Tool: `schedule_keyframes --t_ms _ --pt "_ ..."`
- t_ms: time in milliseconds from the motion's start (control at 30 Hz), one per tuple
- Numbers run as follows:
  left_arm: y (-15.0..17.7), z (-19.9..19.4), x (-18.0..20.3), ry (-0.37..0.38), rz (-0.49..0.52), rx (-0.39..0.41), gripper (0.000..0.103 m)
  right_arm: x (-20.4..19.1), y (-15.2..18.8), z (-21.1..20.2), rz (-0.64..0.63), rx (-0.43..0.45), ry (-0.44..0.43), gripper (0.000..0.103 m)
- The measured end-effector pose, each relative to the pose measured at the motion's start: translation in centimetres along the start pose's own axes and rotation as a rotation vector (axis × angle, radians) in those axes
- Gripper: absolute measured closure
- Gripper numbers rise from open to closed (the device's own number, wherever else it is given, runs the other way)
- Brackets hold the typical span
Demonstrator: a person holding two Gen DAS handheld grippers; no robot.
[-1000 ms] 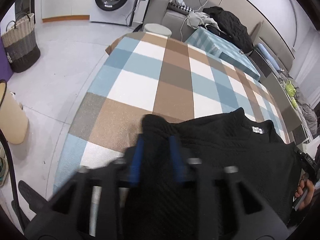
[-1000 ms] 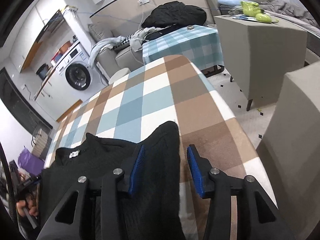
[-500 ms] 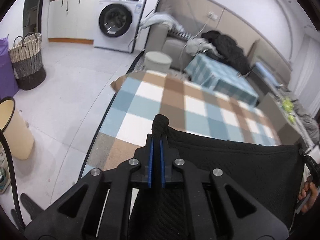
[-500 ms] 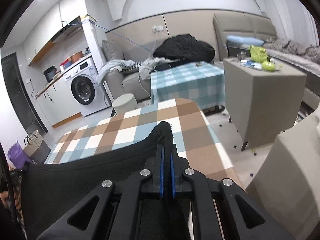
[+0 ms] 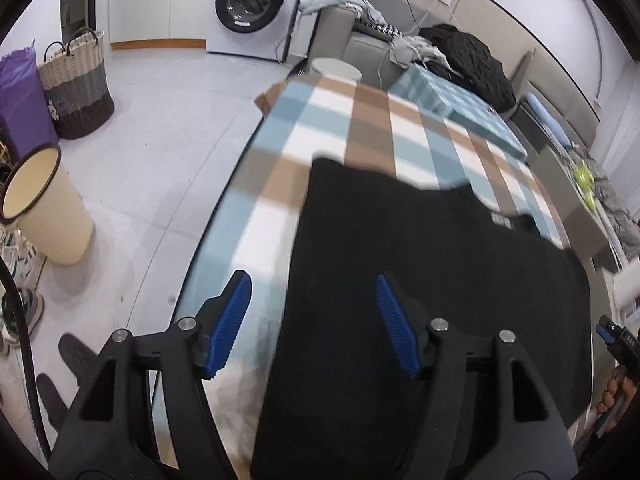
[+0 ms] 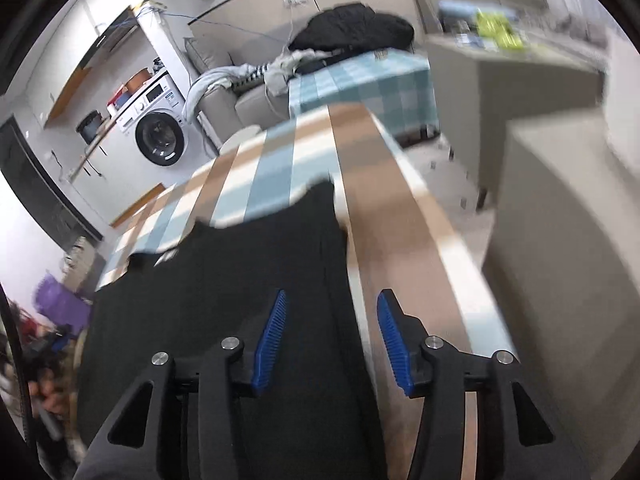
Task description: Fold small clothes
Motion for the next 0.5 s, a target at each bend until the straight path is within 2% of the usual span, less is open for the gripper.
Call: schedule_keyframes --t_ms 67,200,300,367,433,467,500 --pt "2.5 -1.0 -0.7 0.007 -0.002 -0.029 0.04 0.0 2.5 -1.7 0.032 -0.009 -0.021 0.054" --pt "7.1 -2.3 -1.7 0.009 0.008 -0.081 0.04 -0.7 6.8 -3.8 0.014 -0.047 -0.02 0.054" --pt "9.5 -2.9 -1.7 0.003 0.017 -0.089 0.04 -1.4 9.5 -4.0 0.001 -0.089 -0.027 0.054" --pt "10.1 -3.2 -1.7 -0.022 0.05 -0.081 0.04 -1.8 10.2 -4.1 -0.008 -0.086 -0.036 0.054" --pt "10.6 -3.7 -1.7 -0.016 0.05 -0.082 0.04 -2.1 10.7 -4.0 -0.031 -0.082 -0.033 0.055" --pt "10.6 -3.8 -1.8 -0.016 0.046 -0.084 0.04 -2.5 10.8 -4.0 -0.053 -0.079 -0.032 0.059" --pt "10.7 -4.0 -1.9 -0.016 0.04 -0.085 0.04 -3.2 10.8 -4.2 -0.088 -0.067 -0.046 0.08"
Point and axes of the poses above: each gripper's, at about its wrist camera, not at the fingertips, and z roughly the way its jaws point, x to its right, y to its underside, the point moved 9 cm from there along z, roughly the way its jaws point, and after that the axes turned 15 degrees about -z, right-handed, at the moved point
